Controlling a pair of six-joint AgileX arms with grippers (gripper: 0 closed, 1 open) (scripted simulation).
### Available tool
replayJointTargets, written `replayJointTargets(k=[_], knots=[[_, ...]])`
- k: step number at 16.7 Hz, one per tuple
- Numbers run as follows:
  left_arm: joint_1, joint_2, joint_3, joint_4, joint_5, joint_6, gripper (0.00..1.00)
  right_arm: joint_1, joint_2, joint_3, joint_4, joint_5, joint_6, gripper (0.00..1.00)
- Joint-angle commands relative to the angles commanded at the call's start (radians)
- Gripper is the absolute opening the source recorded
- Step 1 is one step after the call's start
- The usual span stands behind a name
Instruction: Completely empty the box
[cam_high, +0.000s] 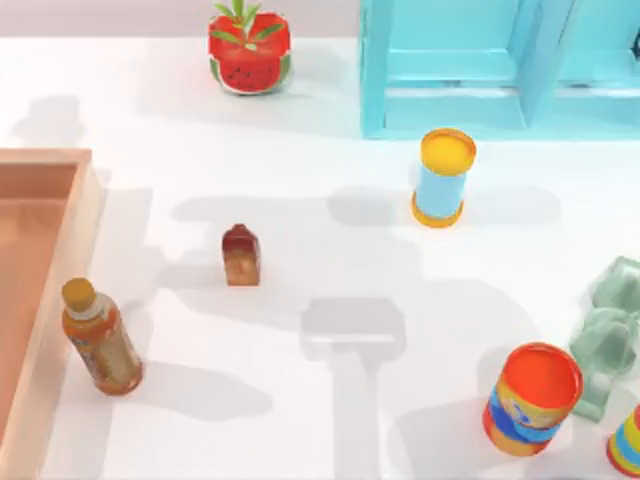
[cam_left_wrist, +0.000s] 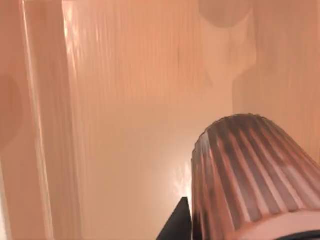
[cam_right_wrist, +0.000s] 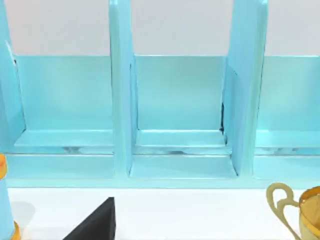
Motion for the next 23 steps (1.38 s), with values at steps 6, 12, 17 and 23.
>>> replayJointTargets(k=[6, 12, 17, 23], knots=[[0.028, -0.006, 0.007, -0.162, 0.091, -0.003, 0.0, 0.0, 0.0, 0.0, 0.0, 0.0, 0.0, 1.0], [-0.012, -0.009, -0.017, -0.127, 0.096, -0.019, 0.0, 0.0, 0.0, 0.0, 0.0, 0.0, 0.0, 1.0], [-0.28, -0.073, -0.138, 0.037, 0.139, -0.222, 0.0, 0.0, 0.0, 0.0, 0.0, 0.0, 0.0, 1.0], [-0.743, -0.155, -0.35, 0.172, 0.169, -0.704, 0.0, 0.0, 0.0, 0.0, 0.0, 0.0, 0.0, 1.0]])
